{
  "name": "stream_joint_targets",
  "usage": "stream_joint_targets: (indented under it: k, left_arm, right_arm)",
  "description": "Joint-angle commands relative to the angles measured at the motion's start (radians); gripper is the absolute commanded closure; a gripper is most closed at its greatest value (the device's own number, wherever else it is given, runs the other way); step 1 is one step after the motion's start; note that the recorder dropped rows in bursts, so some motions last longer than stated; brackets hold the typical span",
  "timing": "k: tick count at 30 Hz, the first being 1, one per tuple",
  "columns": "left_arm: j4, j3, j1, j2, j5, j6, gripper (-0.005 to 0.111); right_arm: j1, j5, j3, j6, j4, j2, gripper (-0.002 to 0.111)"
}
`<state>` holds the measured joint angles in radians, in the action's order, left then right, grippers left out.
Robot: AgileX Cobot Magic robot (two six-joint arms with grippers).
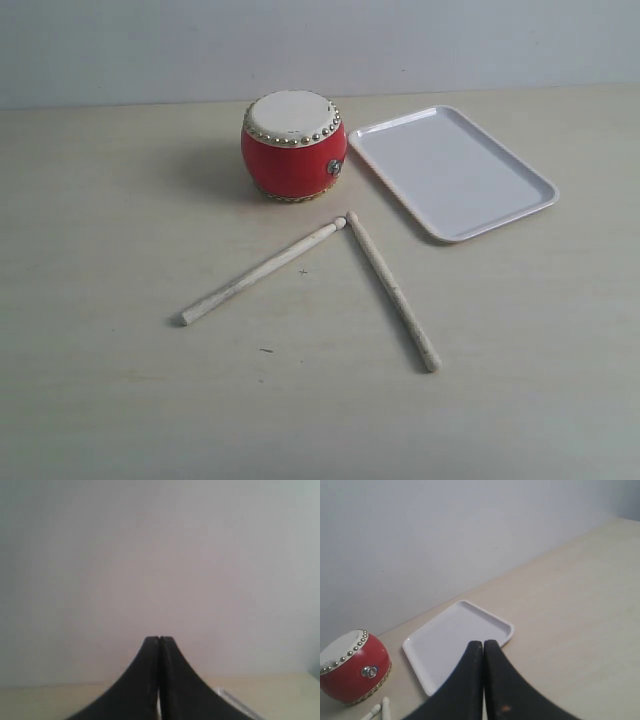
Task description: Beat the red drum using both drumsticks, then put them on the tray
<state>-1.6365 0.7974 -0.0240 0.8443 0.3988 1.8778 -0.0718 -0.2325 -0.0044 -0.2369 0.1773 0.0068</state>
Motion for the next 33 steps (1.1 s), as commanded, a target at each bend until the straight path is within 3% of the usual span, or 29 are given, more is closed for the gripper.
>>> stream_joint_targets:
  k: [1, 4, 7, 11, 14, 19, 22, 24, 28, 33]
  left_arm:
    - [-0.108, 0.091, 0.014, 0.244, 0.068, 0.006, 0.107]
    - [-0.108, 0.166, 0.014, 0.377, -0.095, -0.113, 0.107]
    - [-0.108, 0.231, 0.014, 0.507, -0.285, -0.127, 0.107]
    - [-0.108, 0.241, 0.014, 0.610, -0.290, -0.167, 0.107]
    - [-0.108, 0.238, 0.014, 0.674, -0.369, -0.361, 0.107]
    - [-0.078, 0.211, 0.014, 0.750, -0.739, -0.811, 0.107]
    - [0.124, 0.221, 0.017, 0.803, -0.994, -1.220, 0.107]
    - [0.306, 0.262, 0.018, 0.839, -1.113, -1.380, 0.107]
    - [0.600, 0.346, 0.068, 0.868, -1.126, -1.422, 0.107]
    - [0.946, 0.431, 0.176, 0.890, -1.233, -1.811, 0.107]
  right_arm:
    - [-0.006, 0.002, 0.004, 0.008, 0.000, -0.007, 0.108]
    - [-0.006, 0.002, 0.004, 0.008, 0.000, -0.007, 0.108]
    - [-0.006, 0.004, 0.004, 0.008, 0.000, -0.007, 0.108]
    - [-0.002, 0.006, 0.004, 0.008, 0.000, -0.007, 0.108]
    - [-0.002, 0.006, 0.004, 0.008, 0.000, -0.007, 0.108]
    - [-0.003, 0.006, 0.004, 0.009, 0.000, -0.007, 0.108]
    - [-0.003, 0.006, 0.004, 0.009, 0.000, -0.007, 0.108]
    - [-0.003, 0.006, 0.004, 0.009, 0.000, -0.007, 0.108]
    - [-0.003, 0.006, 0.004, 0.009, 0.000, -0.007, 0.108]
    - [-0.003, 0.004, 0.004, 0.009, 0.000, -0.007, 0.108]
